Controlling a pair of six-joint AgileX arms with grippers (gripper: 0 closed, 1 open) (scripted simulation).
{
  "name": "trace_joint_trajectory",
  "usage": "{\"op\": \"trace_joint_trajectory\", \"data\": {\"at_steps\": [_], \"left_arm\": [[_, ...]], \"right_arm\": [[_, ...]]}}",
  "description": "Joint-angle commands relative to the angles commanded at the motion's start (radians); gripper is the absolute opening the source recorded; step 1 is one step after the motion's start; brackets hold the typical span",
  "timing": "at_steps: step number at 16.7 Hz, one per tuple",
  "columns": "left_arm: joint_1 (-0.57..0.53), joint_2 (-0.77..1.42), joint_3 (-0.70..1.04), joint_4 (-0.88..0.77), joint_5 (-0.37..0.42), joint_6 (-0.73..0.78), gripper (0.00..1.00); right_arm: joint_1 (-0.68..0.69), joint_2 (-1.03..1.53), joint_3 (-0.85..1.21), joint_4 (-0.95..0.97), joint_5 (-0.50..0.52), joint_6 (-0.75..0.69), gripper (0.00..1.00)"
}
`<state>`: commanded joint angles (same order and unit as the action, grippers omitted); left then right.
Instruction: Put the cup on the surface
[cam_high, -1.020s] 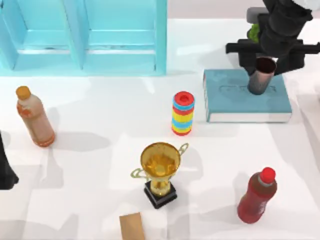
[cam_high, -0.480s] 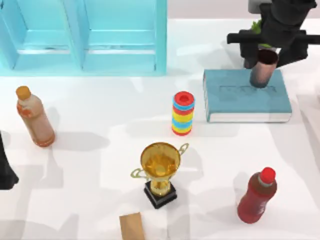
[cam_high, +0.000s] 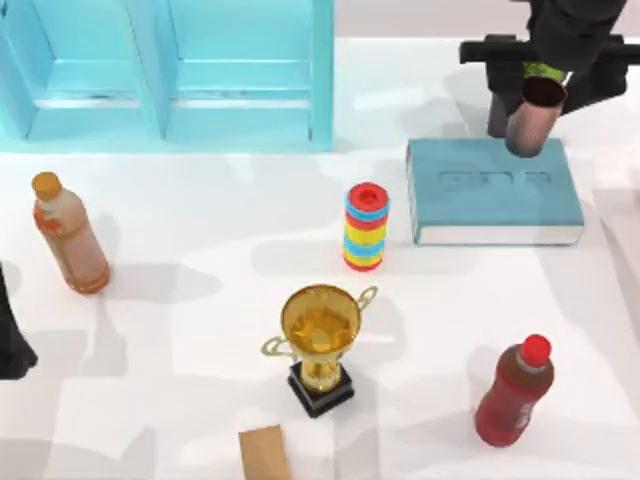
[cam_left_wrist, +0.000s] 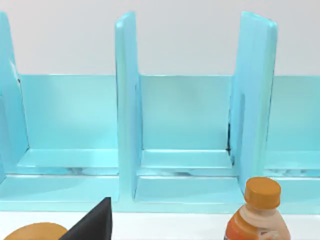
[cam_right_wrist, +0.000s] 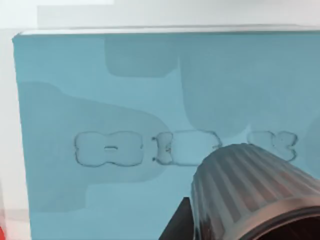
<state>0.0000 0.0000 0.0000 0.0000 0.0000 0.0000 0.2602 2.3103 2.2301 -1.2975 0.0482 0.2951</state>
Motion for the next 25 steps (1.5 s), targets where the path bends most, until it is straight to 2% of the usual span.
{"op": "trace_joint_trajectory", "data": {"at_steps": [5,14,21,25], "left_arm": [[0.0,0.0,0.0,0.0,0.0,0.0,1.0],[0.0,0.0,0.0,0.0,0.0,0.0,1.0],[0.0,0.0,0.0,0.0,0.0,0.0,1.0],[0.0,0.0,0.0,0.0,0.0,0.0,1.0]], "right_arm": [[0.025,-0.098,-0.115,0.037,0.009,0.02,0.0],[0.133,-0.481,-0.662,0.176,0.047,0.103,0.0],[0.14,-0.517,-0.709,0.192,0.049,0.114,0.0],[0.139,-0.492,-0.784,0.299,0.05,0.109,0.0]]}}
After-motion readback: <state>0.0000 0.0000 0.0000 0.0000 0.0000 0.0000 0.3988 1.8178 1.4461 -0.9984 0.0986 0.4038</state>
